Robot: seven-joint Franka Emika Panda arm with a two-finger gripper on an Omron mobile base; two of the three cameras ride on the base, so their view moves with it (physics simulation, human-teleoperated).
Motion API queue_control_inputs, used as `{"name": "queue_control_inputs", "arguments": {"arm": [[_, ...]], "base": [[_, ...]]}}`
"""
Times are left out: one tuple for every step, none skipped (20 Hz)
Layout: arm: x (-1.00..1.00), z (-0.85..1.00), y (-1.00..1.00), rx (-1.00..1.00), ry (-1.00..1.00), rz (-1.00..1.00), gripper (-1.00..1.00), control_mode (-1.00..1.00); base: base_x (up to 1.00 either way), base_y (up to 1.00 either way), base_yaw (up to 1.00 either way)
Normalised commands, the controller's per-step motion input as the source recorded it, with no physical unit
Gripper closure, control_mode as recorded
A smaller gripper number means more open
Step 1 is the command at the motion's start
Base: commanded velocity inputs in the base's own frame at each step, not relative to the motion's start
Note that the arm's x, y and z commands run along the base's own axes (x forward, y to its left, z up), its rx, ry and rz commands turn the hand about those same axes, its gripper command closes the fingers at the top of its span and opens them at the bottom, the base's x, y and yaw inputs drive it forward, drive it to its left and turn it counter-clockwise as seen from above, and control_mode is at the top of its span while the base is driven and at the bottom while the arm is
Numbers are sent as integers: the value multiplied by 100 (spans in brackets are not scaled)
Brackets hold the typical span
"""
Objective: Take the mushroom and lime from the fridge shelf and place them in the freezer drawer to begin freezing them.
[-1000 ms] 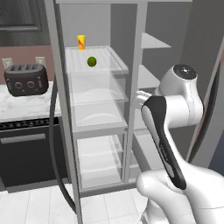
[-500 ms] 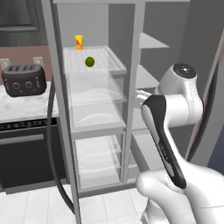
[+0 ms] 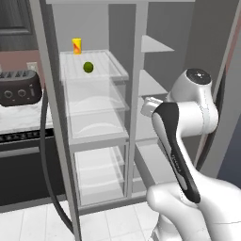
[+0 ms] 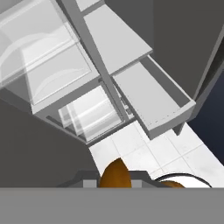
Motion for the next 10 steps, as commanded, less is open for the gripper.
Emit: {"name": "queue_control_inputs", "arguments": {"arm": [[0,0,0,0,0,0,100,100],[0,0,0,0,0,0,100,100],[0,0,0,0,0,0,100,100],[0,0,0,0,0,0,100,100],[0,0,0,0,0,0,100,100],[0,0,0,0,0,0,100,100],[0,0,0,0,0,0,100,100],[5,-26,-14,0,7,-13,100,-100],[0,-31,-17,0,7,-13,100,-100],[0,-34,-24,0,5,-12,100,-100]], "base": [[0,-24,-10],[0,-24,-12],[0,-21,-13],[0,-16,-13],[0,-11,-13],[0,-9,-14],[3,-13,-14],[0,0,0],[0,0,0],[0,0,0]]}}
